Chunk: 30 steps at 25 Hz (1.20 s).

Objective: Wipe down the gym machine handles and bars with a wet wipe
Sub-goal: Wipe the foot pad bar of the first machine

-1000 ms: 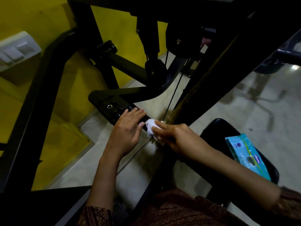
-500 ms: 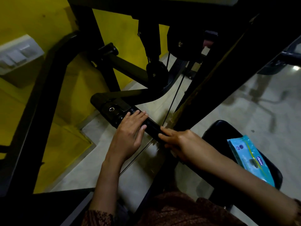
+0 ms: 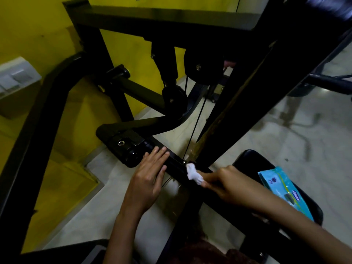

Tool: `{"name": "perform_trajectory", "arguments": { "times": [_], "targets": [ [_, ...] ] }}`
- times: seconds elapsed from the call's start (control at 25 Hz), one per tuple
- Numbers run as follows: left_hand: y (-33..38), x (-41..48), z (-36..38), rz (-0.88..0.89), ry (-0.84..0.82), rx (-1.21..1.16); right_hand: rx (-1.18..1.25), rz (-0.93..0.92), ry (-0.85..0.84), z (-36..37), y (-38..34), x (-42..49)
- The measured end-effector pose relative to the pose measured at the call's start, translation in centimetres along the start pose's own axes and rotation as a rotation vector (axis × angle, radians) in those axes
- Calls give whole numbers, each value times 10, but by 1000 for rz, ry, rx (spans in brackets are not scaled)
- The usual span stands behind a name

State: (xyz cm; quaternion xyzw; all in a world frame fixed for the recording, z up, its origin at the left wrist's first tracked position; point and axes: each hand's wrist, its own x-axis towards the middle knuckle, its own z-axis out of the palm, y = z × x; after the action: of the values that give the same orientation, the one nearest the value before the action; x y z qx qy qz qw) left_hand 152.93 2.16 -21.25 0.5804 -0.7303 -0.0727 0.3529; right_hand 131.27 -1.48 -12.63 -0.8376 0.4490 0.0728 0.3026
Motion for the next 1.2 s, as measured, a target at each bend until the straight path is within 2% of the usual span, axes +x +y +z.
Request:
{"name": "perform_trajectory", "arguments": {
  "times": [0.08, 0.16, 0.24, 0.4, 0.6, 0.64, 0.76, 0.8, 0.88, 1.0, 1.08, 1.2],
  "targets": [
    [1, 0, 0, 1, 6, 5, 7, 42, -61, -14, 10, -8],
    [3, -1, -1, 6, 5, 9, 131, -13, 36, -15, 6, 0],
    [7, -1, -1, 13, 5, 7, 184, -95, 56, -5, -7, 12],
    [22, -3, 2, 51, 21, -31, 136, -105, 49, -1, 5, -5],
    [43, -6, 17, 71, 46, -90, 19, -40, -198, -25, 37, -84],
    [46, -7, 19, 55, 55, -104, 27, -59, -163, -28, 35, -87],
    [48, -9, 19, -15, 66, -166, 145, -145, 137, -15, 14, -62],
    [48, -9, 20, -30, 69, -178, 166, -198, 176, -3, 6, -53],
    [46, -10, 20, -42, 70, -197, 146, -262, 146, 20, -2, -50],
    [46, -10, 20, -46, 75, -210, -28, -221, 113, 11, 5, -72],
    [46, -10, 20, -41, 72, -203, -183, -268, 208, -6, -7, -84],
    [45, -10, 20, -44, 61, -204, -274, -340, 356, 4, -13, -68]
  ]
}}
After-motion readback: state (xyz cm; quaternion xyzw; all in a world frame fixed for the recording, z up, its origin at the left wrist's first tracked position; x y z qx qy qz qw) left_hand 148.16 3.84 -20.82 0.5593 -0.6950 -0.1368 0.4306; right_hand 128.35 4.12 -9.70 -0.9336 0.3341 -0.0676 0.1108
